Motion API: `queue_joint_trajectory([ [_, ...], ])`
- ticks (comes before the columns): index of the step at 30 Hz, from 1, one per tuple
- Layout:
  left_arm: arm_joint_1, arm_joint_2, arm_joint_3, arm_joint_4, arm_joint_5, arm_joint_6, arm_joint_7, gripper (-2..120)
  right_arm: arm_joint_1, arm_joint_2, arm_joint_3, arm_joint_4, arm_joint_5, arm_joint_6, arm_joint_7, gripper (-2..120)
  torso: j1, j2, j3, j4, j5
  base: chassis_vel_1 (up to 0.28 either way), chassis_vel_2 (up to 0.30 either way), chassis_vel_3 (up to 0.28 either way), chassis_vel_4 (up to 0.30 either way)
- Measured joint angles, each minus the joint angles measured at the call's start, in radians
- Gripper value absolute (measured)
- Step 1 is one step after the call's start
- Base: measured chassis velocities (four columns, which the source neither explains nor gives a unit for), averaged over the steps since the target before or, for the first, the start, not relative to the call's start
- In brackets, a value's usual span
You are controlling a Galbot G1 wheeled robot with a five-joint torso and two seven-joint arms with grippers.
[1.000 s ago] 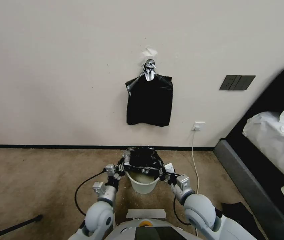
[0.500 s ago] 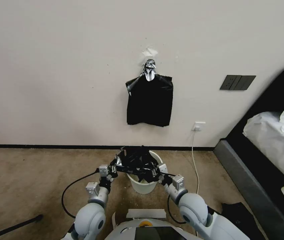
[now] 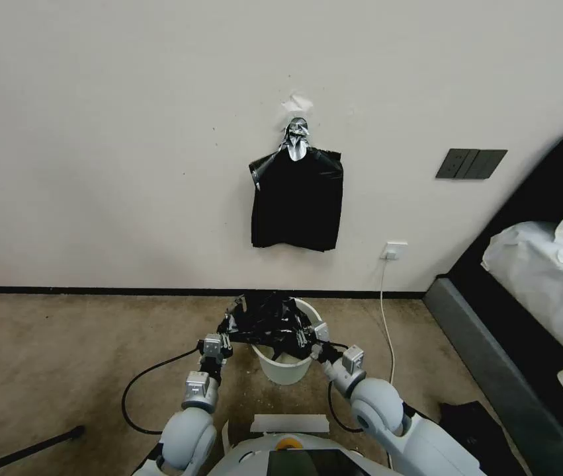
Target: Place a trash bag onto the trash bin.
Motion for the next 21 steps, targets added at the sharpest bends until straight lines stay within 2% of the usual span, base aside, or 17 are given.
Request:
queue_joint_trajectory([
  [8, 0.058, 0.032, 0.015, -0.055, -0.103, 0.079, 0.005, 0, -0.034, -0.033, 0.034, 0.096, -0.033, -0.143, 0.067, 0, 0.0, 0.0, 0.0, 0.0003, 0.0004, 0.0, 0.0, 0.0, 0.0],
  [21, 0.122, 0.036, 0.031, -0.065, -0.108, 0.097, 0.002, 0, -0.105, -0.047, 0.018, 0.115, -0.077, -0.28, 0.132, 0, 0.0, 0.0, 0.0, 0.0001, 0.0004, 0.0, 0.0, 0.0, 0.0],
])
